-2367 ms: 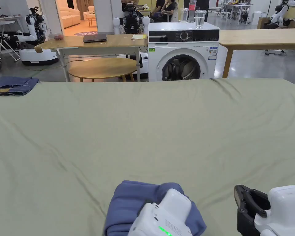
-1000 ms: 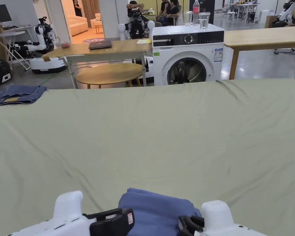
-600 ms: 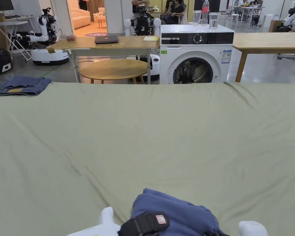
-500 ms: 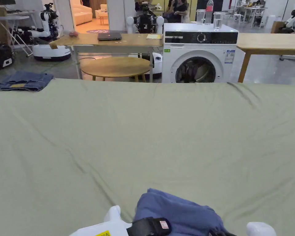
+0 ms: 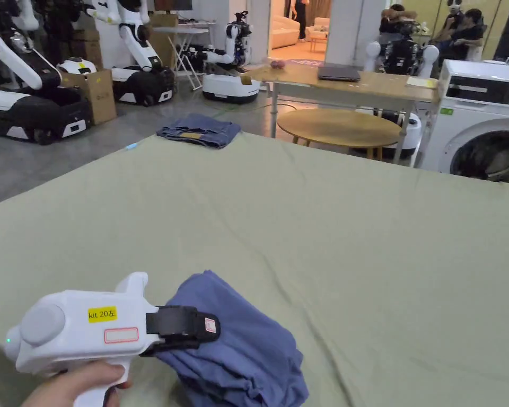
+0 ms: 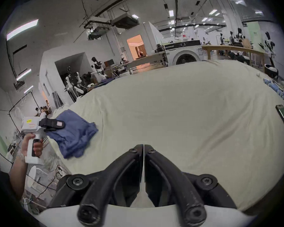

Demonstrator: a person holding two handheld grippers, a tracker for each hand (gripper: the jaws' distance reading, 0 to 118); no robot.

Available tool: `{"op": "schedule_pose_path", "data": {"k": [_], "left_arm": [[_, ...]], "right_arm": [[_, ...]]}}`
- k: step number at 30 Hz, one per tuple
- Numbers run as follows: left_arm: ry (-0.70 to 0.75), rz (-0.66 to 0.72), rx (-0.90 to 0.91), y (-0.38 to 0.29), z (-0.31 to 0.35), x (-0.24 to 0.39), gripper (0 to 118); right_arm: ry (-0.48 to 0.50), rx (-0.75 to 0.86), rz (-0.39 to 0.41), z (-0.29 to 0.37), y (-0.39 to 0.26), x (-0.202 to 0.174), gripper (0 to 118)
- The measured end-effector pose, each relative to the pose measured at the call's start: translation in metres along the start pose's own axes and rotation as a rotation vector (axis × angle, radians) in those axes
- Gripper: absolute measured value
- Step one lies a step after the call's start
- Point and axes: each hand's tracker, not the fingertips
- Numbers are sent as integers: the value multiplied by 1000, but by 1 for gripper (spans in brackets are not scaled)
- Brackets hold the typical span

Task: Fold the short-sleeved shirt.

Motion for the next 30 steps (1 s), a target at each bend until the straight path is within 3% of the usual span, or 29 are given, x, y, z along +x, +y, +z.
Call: {"op": "schedule_pose_path", "data": {"k": [5,9,12,13,14,15,16,20,23,24,26,28,30], "left_arm": [[3,67,28,44,34,-61,29],[33,121,12,45,31,-96,29],[-22,180,22,37,29,-103,29],[-24,181,27,35,33,-100,34],[-2,173,44,35,37,-98,52],[-5,156,103,36,46,-97,83],[-35,164,146,41,57,-101,98],[-38,228,314,50,104,-108,102],[43,266,379,48,129,-114,102],[67,283,372,44,132,-115,85],[130,269,340,37,133,-112,0],[251,217,322,29,126,-101,0],[269,154,301,27,117,-84,0]], "right_arm": [[19,-19,28,-14,0,-19,3],[19,-21,44,-19,0,-26,3],[17,-29,49,-21,0,-27,3],[12,-30,50,-22,1,-27,3],[10,-30,49,-22,1,-27,3],[9,-30,46,-23,2,-27,3],[10,-29,43,-23,2,-25,3],[12,-21,48,-20,4,-27,3],[21,-15,44,-18,5,-27,3],[23,-13,44,-19,3,-26,3],[28,-7,44,-15,3,-26,3],[34,3,47,-9,5,-27,3],[29,19,58,-3,7,-26,3]]}}
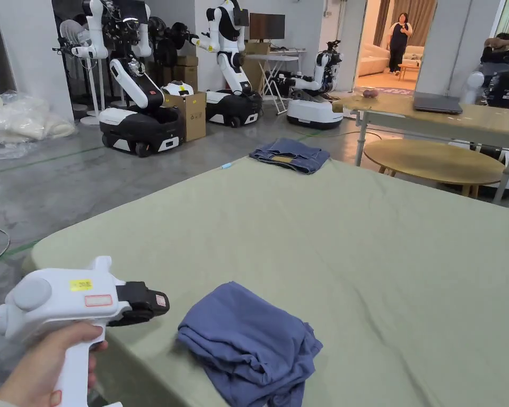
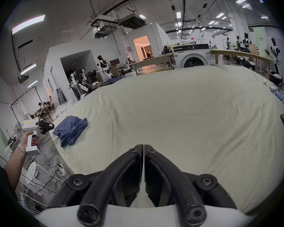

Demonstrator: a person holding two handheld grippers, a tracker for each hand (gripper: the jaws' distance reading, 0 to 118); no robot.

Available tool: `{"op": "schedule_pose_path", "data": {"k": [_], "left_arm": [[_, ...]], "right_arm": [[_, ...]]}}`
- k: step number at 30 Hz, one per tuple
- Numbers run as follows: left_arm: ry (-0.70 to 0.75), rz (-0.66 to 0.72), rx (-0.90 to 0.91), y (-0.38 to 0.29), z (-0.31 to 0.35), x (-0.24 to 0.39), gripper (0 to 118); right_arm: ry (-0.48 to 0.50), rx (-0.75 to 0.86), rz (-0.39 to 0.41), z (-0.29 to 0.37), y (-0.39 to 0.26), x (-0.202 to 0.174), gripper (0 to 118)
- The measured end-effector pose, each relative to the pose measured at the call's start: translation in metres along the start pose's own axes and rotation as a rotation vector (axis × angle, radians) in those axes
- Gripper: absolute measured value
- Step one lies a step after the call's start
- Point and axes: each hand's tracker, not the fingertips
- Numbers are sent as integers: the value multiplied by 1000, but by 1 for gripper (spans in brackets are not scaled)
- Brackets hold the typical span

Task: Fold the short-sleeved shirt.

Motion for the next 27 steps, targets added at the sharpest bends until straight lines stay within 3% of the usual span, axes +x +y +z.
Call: {"op": "schedule_pose_path", "data": {"k": [6,10,13,18,22,27], "left_arm": [[77,-397,72,-36,-21,119,0],[1,-658,213,-73,-40,230,0],[-34,-800,313,-101,-49,308,0],[-81,-917,429,-138,-57,394,0],[-98,-921,435,-145,-71,429,0],[-84,-922,447,-143,-65,450,0]], "right_arm": [[-89,92,53,14,31,17,3],[-195,172,127,17,77,27,3],[-217,241,138,22,113,33,3],[-269,329,143,32,162,49,3],[-369,400,185,28,188,66,3],[-364,453,170,45,196,60,3]]}}
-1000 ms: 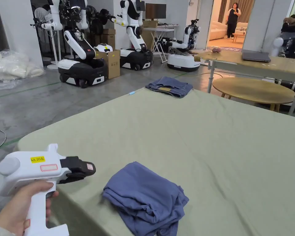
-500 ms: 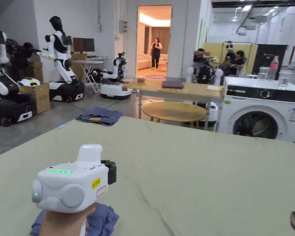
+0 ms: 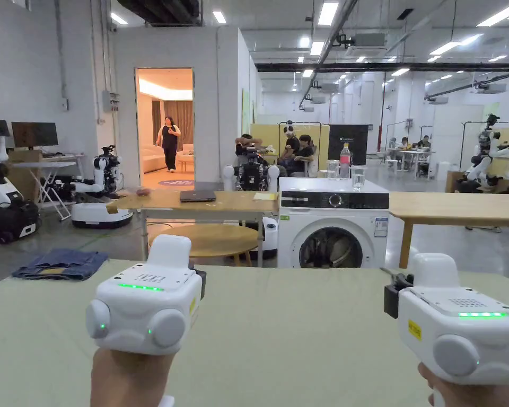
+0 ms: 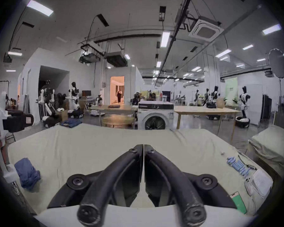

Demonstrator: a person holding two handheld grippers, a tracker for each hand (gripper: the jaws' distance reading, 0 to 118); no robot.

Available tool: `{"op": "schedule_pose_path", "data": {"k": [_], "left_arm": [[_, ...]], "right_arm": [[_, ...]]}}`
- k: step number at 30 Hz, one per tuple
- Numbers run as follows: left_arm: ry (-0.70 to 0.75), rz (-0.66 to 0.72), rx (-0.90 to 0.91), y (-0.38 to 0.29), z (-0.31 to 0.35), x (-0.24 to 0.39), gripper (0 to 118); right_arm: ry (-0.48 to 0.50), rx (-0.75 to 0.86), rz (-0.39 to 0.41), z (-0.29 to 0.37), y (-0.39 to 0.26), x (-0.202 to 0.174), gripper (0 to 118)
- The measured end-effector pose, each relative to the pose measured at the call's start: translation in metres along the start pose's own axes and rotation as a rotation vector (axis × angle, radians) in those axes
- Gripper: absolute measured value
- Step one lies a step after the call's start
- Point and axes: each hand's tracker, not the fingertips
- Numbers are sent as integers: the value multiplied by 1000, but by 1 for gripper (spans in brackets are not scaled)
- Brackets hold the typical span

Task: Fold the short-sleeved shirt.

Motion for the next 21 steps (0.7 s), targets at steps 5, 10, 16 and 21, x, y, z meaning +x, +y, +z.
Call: {"op": "schedule_pose_path", "data": {"k": [5,10,16,21], "left_arm": [[13,-16,-4,2,2,2,0],[-16,4,-23,0,-1,4,80],[-7,13,15,2,0,3,114],[-10,10,21,4,2,5,114]], "right_arm": [[29,31,-13,5,1,5,24],[41,33,-2,4,0,0,67],[7,53,57,2,-1,-9,108],[24,14,64,-4,-3,-10,108]]}}
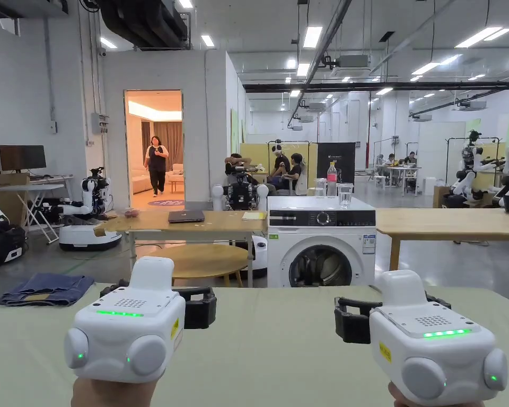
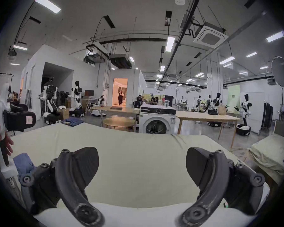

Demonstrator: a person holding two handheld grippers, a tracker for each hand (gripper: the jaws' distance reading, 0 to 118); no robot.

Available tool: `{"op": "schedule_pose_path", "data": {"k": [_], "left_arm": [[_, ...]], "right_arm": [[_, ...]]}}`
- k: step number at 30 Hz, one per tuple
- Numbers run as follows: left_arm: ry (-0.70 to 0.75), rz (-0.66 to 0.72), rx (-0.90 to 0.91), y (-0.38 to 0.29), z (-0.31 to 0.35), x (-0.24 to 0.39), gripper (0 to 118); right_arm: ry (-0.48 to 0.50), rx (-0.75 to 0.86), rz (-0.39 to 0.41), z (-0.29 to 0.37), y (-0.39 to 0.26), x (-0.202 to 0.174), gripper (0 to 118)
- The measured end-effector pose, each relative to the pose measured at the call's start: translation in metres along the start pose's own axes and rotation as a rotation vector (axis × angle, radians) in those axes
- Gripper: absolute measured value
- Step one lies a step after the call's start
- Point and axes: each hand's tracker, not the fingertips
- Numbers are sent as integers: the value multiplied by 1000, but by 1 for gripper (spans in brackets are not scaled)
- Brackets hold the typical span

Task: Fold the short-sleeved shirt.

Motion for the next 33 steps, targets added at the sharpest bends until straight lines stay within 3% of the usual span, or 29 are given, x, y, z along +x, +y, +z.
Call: {"op": "schedule_pose_path", "data": {"k": [6,9,19,31,33], "left_arm": [[-20,48,-15,-1,-3,-3,114],[-16,45,-19,-4,-3,-4,114],[-19,64,-35,-9,-3,-10,114],[-11,68,-22,-5,3,-13,114],[-11,74,-32,-5,4,-13,114]], "right_arm": [[-46,-20,9,-6,5,-9,108],[-107,-73,-25,-8,9,-14,108],[-36,-74,-36,5,15,-20,108],[-65,-53,-62,11,19,-21,108],[-111,-27,-48,12,18,-23,108]]}}
